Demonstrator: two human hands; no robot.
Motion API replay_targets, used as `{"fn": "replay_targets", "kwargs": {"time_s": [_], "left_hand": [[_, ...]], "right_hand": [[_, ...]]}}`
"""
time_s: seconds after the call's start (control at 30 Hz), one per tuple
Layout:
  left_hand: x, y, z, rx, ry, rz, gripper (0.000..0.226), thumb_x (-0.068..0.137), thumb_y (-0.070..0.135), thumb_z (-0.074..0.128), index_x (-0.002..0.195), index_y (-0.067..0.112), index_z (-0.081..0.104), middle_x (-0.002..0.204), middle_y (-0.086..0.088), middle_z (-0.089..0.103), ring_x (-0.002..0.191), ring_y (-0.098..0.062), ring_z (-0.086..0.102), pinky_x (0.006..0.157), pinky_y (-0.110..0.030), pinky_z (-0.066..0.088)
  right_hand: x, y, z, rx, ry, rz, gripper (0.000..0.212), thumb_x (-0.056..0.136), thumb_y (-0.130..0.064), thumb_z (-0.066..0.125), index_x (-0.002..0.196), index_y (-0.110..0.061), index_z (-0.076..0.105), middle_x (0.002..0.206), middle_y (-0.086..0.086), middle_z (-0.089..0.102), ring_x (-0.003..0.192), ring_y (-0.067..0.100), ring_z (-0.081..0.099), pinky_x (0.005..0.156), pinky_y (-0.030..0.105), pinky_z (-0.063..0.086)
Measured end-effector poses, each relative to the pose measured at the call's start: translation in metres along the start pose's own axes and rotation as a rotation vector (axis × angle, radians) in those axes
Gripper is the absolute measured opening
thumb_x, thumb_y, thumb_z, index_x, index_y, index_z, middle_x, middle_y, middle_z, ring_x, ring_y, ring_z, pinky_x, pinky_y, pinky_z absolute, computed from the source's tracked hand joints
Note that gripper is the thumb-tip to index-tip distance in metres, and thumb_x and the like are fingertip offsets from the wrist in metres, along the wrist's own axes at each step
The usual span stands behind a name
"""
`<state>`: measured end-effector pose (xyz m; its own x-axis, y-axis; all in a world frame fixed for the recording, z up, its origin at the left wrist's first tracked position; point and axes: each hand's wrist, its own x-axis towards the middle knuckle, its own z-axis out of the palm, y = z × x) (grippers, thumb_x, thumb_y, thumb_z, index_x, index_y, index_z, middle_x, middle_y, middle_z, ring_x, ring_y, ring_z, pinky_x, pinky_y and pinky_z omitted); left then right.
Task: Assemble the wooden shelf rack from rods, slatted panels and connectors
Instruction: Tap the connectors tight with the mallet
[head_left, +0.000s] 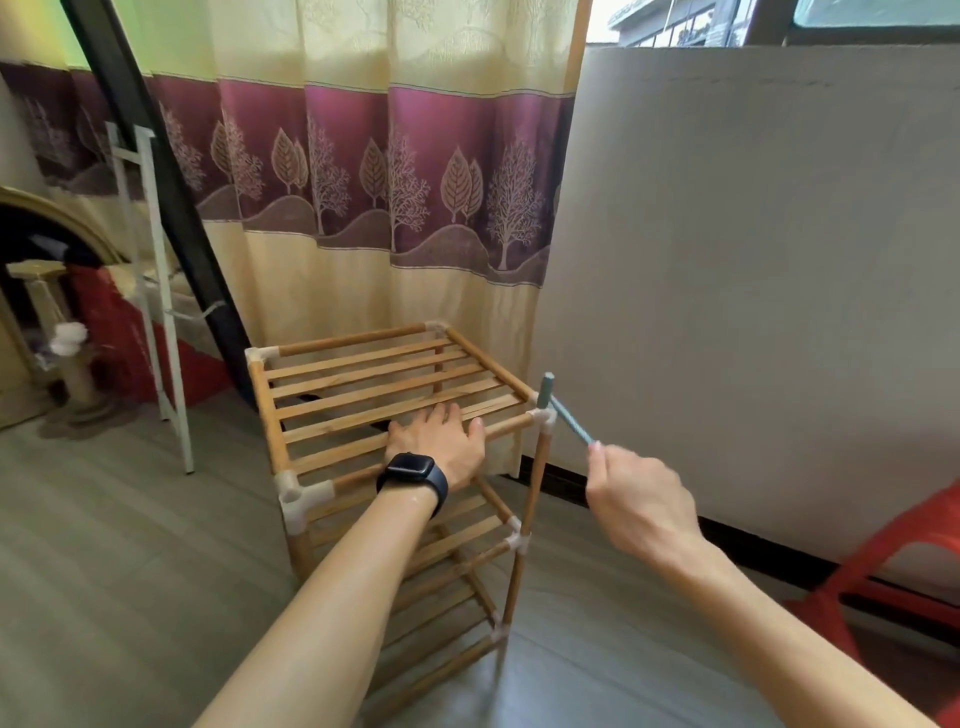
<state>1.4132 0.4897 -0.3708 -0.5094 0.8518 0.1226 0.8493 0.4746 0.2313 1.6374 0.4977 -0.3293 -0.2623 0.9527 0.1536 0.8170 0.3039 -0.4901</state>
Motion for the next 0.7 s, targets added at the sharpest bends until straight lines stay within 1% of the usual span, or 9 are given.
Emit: {"fn": "replay_targets", "kwargs": {"time_s": [0.1,0.13,0.23,0.27,0.37,0.4,0.5,0.63,0.7], "left_hand": [[0.005,0.002,-0.002,0.005,0.009,-0.009,0.057,0.101,0.051,0.02,0.145,0.022,0.043,0.146,-0.006,0.049,0.128,-0.029,0.05,0.107,-0.053,0.032],[0.006,0.002,-0.003,0.001,-0.004,-0.013,0.057,0.101,0.051,0.02,0.143,0.022,0.044,0.145,-0.006,0.05,0.126,-0.029,0.051,0.106,-0.053,0.033],[0.004,0.001,0.001,-0.004,0.002,-0.01,0.056,0.102,0.051,0.02,0.143,0.021,0.045,0.145,-0.006,0.051,0.125,-0.03,0.051,0.107,-0.054,0.035],[0.003,0.002,0.002,-0.01,0.005,-0.016,0.057,0.102,0.051,0.02,0.144,0.021,0.044,0.145,-0.007,0.05,0.126,-0.03,0.051,0.107,-0.053,0.035],[0.004,0.002,0.003,0.002,0.048,-0.005,0.057,0.102,0.051,0.02,0.144,0.021,0.044,0.144,-0.007,0.051,0.126,-0.03,0.052,0.106,-0.053,0.035],[0.006,0.002,0.002,-0.011,0.034,-0.014,0.058,0.102,0.051,0.02,0.145,0.021,0.044,0.145,-0.007,0.051,0.126,-0.03,0.051,0.107,-0.053,0.035],[0.004,0.003,0.004,0.005,0.016,-0.019,0.059,0.102,0.052,0.02,0.148,0.021,0.041,0.148,-0.006,0.048,0.13,-0.03,0.05,0.109,-0.055,0.033],[0.006,0.003,0.003,-0.002,0.052,-0.006,0.057,0.102,0.051,0.02,0.145,0.02,0.043,0.144,-0.007,0.051,0.126,-0.03,0.052,0.106,-0.053,0.035],[0.005,0.003,0.001,-0.005,0.032,0.006,0.059,0.103,0.051,0.02,0.148,0.02,0.042,0.146,-0.008,0.05,0.127,-0.03,0.051,0.106,-0.052,0.034]], "right_hand": [[-0.01,-0.002,-0.005,0.378,0.357,-0.223,0.037,0.108,-0.04,0.025,0.087,-0.022,0.05,0.066,0.001,0.057,0.063,0.02,0.054,0.058,0.031,0.039],[-0.011,-0.002,-0.002,0.374,0.357,-0.243,0.039,0.108,-0.04,0.025,0.092,-0.018,0.053,0.068,0.004,0.06,0.064,0.019,0.057,0.059,0.03,0.041],[-0.008,0.0,0.01,0.121,-0.039,0.009,0.045,0.108,-0.044,0.021,0.107,-0.018,0.058,0.099,0.011,0.068,0.089,0.03,0.063,0.078,0.039,0.048],[-0.005,0.003,0.01,0.122,-0.053,0.032,0.044,0.107,-0.044,0.021,0.102,-0.02,0.058,0.097,0.009,0.067,0.085,0.026,0.062,0.077,0.04,0.048],[-0.006,0.0,0.006,0.347,0.22,-0.103,0.04,0.108,-0.041,0.024,0.085,-0.019,0.048,0.07,0.003,0.059,0.063,0.02,0.054,0.061,0.036,0.037],[-0.005,0.001,0.009,0.34,0.221,-0.116,0.041,0.107,-0.041,0.023,0.086,-0.017,0.048,0.071,0.004,0.06,0.065,0.023,0.055,0.062,0.036,0.037],[-0.011,0.005,0.02,0.142,-0.049,0.047,0.043,0.107,-0.045,0.021,0.096,-0.019,0.053,0.093,0.009,0.067,0.083,0.03,0.059,0.072,0.039,0.045],[-0.009,0.005,0.014,0.365,0.199,-0.031,0.039,0.108,-0.038,0.026,0.086,-0.016,0.049,0.067,0.002,0.057,0.062,0.019,0.054,0.056,0.034,0.036],[-0.006,0.004,0.02,0.292,0.024,0.028,0.042,0.108,-0.042,0.022,0.092,-0.016,0.051,0.077,0.002,0.059,0.073,0.027,0.056,0.066,0.037,0.04]]}}
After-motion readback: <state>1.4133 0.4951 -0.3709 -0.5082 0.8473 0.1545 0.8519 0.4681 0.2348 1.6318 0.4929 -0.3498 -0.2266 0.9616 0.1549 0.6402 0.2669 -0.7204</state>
